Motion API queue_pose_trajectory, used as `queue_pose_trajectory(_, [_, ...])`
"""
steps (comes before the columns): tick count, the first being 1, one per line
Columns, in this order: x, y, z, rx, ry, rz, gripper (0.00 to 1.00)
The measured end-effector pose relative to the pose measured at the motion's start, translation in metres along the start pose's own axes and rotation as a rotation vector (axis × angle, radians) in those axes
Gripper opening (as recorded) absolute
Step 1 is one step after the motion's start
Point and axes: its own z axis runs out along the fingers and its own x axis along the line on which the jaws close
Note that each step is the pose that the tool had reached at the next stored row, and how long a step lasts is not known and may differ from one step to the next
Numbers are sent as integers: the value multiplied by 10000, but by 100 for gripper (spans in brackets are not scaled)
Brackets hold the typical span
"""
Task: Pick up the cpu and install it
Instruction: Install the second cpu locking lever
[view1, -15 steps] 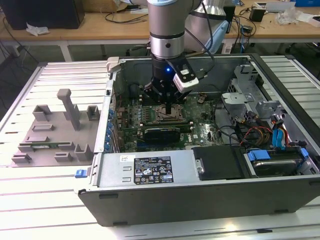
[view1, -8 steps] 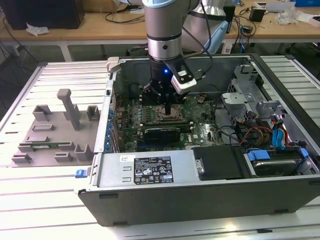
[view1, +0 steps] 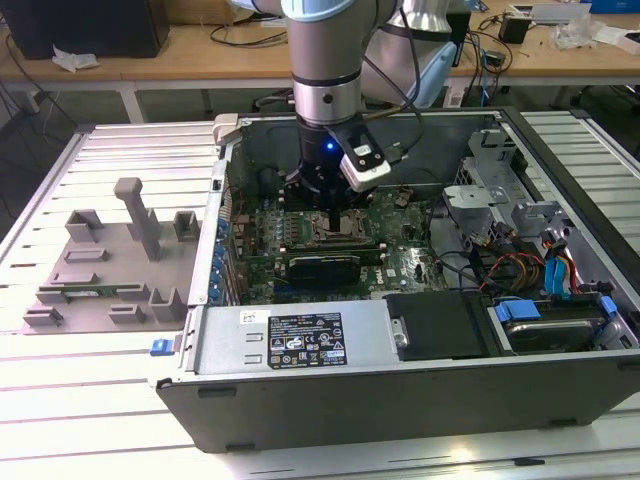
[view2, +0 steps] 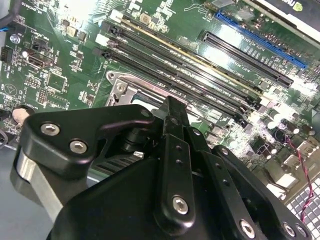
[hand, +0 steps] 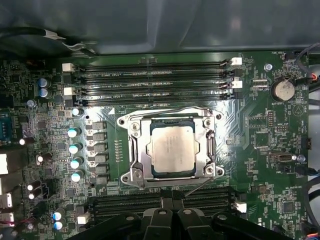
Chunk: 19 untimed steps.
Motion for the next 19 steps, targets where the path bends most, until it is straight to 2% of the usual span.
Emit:
queue_pose_trajectory(3, [47,-5,18,-50,-122,11,11])
queue_pose_trajectory(8, [79,-67,20,-126,-152,18,11])
queue_pose_trajectory(11, [111,-114,22,-239,-206,32,11])
queue_pose_trajectory(14, [153,-159,32,-413,-348,46,11])
queue_pose_trajectory(16, [165,-180,38,-509,-394,48,11])
queue_pose_trajectory(19, [180,-213,49,-639,-424,37,11])
